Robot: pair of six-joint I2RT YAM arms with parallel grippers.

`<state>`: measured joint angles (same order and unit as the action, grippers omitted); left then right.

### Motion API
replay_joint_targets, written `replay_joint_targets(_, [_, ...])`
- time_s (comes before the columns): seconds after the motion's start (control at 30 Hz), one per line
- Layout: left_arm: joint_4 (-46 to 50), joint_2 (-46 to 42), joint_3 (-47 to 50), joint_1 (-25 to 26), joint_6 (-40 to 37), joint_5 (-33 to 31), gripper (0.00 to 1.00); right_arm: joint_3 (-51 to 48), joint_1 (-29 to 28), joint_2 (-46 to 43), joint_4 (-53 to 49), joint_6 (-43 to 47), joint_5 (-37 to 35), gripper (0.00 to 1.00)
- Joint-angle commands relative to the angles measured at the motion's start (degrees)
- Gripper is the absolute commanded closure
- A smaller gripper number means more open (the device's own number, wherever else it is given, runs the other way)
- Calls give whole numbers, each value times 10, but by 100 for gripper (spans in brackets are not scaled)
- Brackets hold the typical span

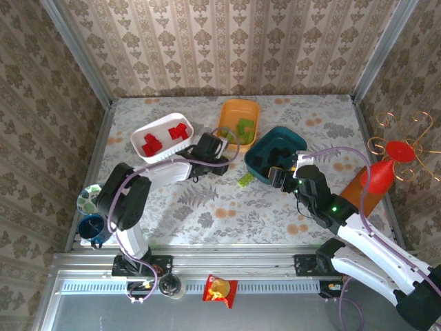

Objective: Sort the legos into containers by color
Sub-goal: Pick up the lego from the center of the table, then place the lego in the container, then pick up the lego from the center of the table.

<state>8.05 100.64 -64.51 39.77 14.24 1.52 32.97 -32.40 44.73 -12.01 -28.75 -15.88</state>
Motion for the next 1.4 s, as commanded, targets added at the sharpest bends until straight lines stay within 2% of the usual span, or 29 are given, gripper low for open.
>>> replay_joint_targets(0.0, [24, 1, -90, -14, -16, -11, 72, -11, 4, -4, 12, -11, 6, 26])
replay_joint_targets(0.1, [40, 58, -189, -26, -27, -3, 69, -13, 4, -7, 8, -14, 6, 25])
replay_joint_targets(0.27, [124, 203, -388, -45, -49, 3, 66, -13, 5, -21, -3, -12, 2, 24])
replay_joint_targets(0.4, [161, 279, -484, -56, -49, 7, 60, -10, 6, -27, -10, -10, -1, 24])
replay_joint_targets(0.47, [179, 303, -518, -58, -49, 8, 54, -8, 7, -30, -11, -9, -1, 24])
replay_joint_targets(0.57, [186, 302, -530, -58, -46, 16, 37, -4, 8, -30, -12, -6, -1, 24])
replay_joint_targets(0.67, [154, 251, -475, -48, -47, 19, 30, -3, 8, -29, -10, -6, -1, 24])
replay_joint_targets(0.87, [41, 87, -238, -1, -41, 25, 26, -8, 11, -34, -5, -6, -5, 24])
replay_joint_targets(1.03, [-3, -4, -85, 55, -41, 32, 26, -9, 14, -31, 0, -6, -1, 24])
replay_joint_targets(1.2, [-45, -29, 10, 92, -52, 56, 27, -12, 17, -31, 2, -6, -1, 24])
replay_joint_targets(1.37, [-92, 10, 45, 97, -61, 67, 29, -8, 19, -31, 2, -7, 1, 24])
